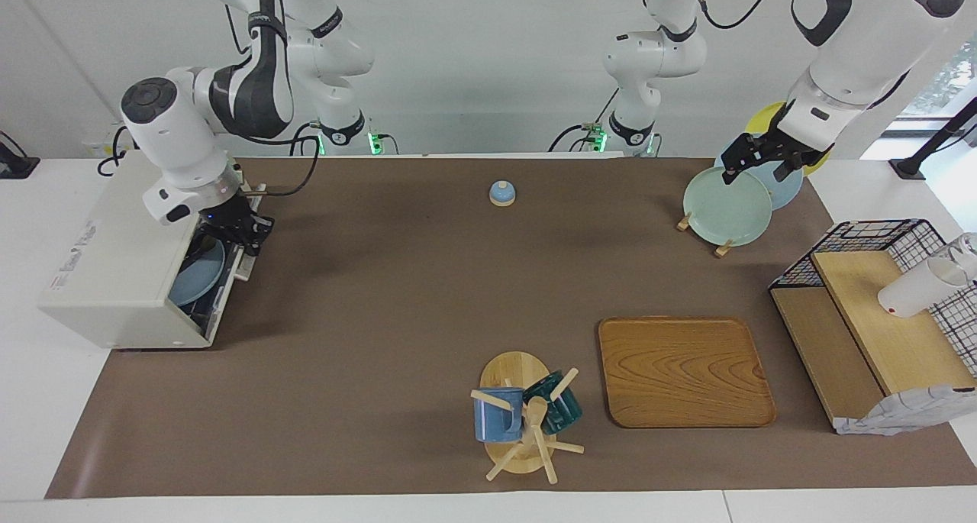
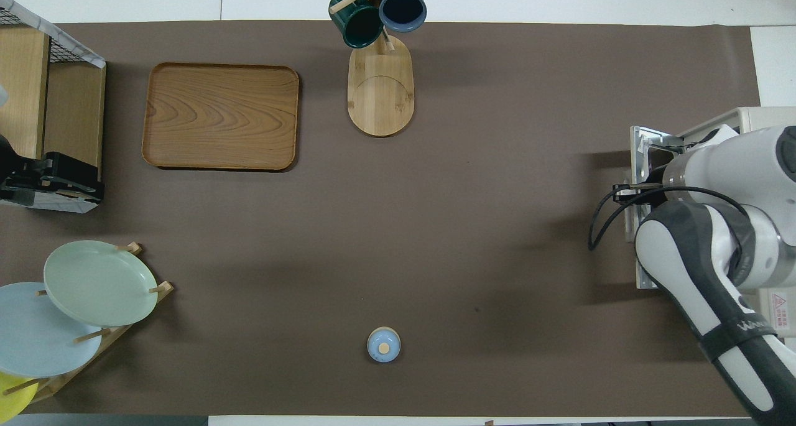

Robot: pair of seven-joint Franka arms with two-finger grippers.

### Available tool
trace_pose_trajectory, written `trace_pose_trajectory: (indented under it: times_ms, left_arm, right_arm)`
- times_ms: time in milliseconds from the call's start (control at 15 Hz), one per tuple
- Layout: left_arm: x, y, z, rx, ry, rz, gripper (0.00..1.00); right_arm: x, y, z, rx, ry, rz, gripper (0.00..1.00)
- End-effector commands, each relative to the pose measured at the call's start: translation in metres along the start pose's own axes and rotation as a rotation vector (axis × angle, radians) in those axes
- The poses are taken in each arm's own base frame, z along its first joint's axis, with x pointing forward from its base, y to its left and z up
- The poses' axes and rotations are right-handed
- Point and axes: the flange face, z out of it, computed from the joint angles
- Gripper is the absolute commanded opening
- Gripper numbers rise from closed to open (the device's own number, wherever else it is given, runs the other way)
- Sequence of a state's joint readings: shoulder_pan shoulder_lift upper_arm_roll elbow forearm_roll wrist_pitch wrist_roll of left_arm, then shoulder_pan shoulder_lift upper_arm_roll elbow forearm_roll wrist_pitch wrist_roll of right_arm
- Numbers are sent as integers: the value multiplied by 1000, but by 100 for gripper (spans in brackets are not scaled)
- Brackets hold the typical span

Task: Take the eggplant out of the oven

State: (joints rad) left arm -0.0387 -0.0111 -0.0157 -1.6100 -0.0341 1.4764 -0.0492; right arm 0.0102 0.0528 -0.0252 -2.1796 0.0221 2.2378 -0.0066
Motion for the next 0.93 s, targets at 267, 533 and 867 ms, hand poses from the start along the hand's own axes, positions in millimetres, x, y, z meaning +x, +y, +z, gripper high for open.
trace_pose_trajectory:
  times_ms: [267,533,867]
  left_arm:
    - [-1,-2,-3,-4,14,6,100]
    - [-1,-2,-3,-4,14,6,100]
    - [-1,-3,-3,-4,14,4,100]
  right_arm:
    - [17,4,54,34,-1,39,0]
    - [28,-19,18,69,-42,49,0]
    - [23,23,-22,-40,-76,38,50]
